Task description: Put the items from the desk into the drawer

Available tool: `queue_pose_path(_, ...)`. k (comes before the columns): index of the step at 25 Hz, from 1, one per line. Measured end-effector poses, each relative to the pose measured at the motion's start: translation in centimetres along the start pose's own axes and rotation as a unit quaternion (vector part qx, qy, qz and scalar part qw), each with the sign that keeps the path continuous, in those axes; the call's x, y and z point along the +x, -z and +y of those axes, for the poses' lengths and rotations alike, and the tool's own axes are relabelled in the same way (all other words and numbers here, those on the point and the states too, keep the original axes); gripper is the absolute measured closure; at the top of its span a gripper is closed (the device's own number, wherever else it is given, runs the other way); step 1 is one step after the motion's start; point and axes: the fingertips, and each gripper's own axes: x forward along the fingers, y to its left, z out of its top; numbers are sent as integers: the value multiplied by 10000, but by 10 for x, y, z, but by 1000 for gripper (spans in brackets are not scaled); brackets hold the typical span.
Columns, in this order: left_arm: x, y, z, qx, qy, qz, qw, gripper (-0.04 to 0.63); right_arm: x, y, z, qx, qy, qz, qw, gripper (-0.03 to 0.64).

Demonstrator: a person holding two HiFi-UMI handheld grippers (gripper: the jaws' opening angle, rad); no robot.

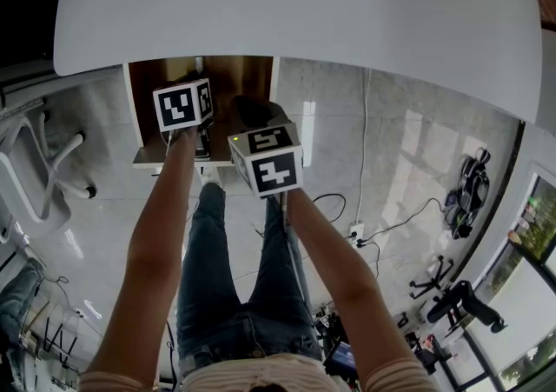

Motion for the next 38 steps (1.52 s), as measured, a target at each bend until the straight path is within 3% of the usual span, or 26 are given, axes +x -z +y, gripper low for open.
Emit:
queue_pose_path(7,-1,-3,0,-26,20,-28,10000,511,1,0,1,31,-42,24,10000,600)
queue_pose_path(14,-20,-20,-4,2,90,-370,9993,512,-2,-13,-1,1,-14,-136,9999,600)
queue_pose_path(19,-41,-30,-4,6,97,-647,9979,566,-11,-25,1,123,1,-310,9994,600)
queue_pose_path(26,-78,-38,-16,87,406,-1006,9941,586,-30,-42,7,134,-9,-608,9981,600)
queue_pose_path(31,-114,-47,-24,201,580,-1442,9876,586,-51,-57,15,169,-60,-846,9963,600)
queue_pose_path(38,-179,-66,-46,499,891,-2254,9689,586,-84,-77,25,208,-137,-1248,9919,600)
